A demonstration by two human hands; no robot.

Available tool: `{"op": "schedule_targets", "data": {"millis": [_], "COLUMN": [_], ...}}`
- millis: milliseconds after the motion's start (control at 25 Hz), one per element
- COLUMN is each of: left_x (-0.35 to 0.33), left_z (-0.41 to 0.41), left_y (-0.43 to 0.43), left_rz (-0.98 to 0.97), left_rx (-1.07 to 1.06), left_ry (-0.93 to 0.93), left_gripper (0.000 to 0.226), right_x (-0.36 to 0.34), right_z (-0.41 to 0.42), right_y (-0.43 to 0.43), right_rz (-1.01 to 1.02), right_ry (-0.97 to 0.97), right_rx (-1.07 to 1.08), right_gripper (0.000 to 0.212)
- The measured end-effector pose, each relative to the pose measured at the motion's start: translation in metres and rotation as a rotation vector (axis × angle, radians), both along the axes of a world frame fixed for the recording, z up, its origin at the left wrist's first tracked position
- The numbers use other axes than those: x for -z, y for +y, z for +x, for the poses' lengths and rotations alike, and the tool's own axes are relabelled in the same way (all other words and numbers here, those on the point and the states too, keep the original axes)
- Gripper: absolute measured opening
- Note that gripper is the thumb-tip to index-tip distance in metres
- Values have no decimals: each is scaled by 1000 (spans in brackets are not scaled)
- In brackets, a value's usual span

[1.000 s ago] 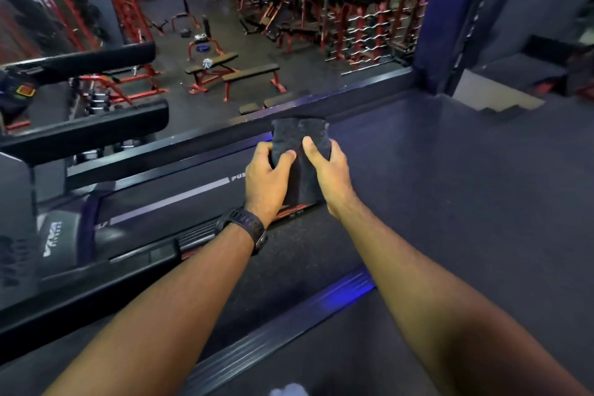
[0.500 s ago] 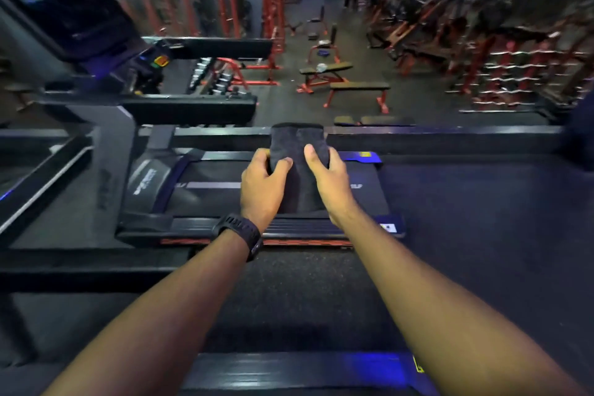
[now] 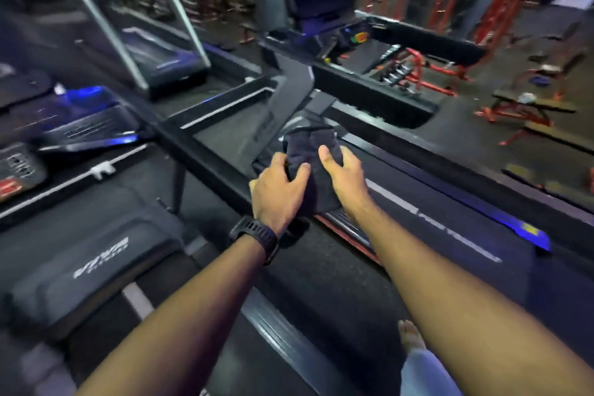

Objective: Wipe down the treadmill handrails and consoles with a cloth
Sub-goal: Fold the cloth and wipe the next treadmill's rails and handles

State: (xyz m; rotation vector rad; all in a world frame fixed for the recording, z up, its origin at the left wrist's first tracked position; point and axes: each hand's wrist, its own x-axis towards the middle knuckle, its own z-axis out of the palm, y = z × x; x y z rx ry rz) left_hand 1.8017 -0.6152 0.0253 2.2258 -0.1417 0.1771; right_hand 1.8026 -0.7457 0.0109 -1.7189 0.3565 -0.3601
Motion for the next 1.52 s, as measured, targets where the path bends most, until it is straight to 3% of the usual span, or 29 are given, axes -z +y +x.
{"op": "schedule_targets", "data": {"millis": [80, 240, 400, 560, 760, 960, 1040, 1120, 1160, 1240, 1400, 1520], "left_x": [13, 44, 74, 101, 108, 108, 107, 109, 111, 109, 106, 107], "left_z": [9, 14, 21, 21, 4, -7, -7, -6, -5, -5, 0, -1], "left_y": [7, 6, -6, -30, -61, -71, -71, -69, -67, -66, -65, -65], "left_rz": [28, 100, 78, 123, 281, 525, 559, 578, 574, 537, 520, 492], "left_rx": [-73, -221, -397, -531, -574, -664, -672, -675, -671, -680, -666, -623], "left_ry": [7, -13, -72, -169, -18, -32, -25, -29, -32, -4, 131, 125], "left_gripper": [28, 28, 34, 36, 32, 37, 39, 45, 50, 62, 64, 58], "right_x": [17, 50, 91, 124, 152, 148, 145, 147, 153, 160, 164, 167], "right_z": [23, 56, 100, 121, 106, 93, 83, 75, 75, 83, 82, 67], "right_y": [5, 10, 14, 12, -18, -6, -4, -7, -6, -2, -5, -21], "right_rz": [-10, -37, -1, 101, 173, 207, 259, 237, 227, 256, 341, 270], "right_ry": [30, -2, -143, -299, -197, -83, -92, -189, -253, -289, -165, -350], "right_rx": [-42, -195, -405, -544, -685, -827, -875, -935, -951, -989, -1008, -1039], "right_gripper": [80, 38, 28, 31, 32, 31, 51, 82, 86, 77, 66, 59]}}
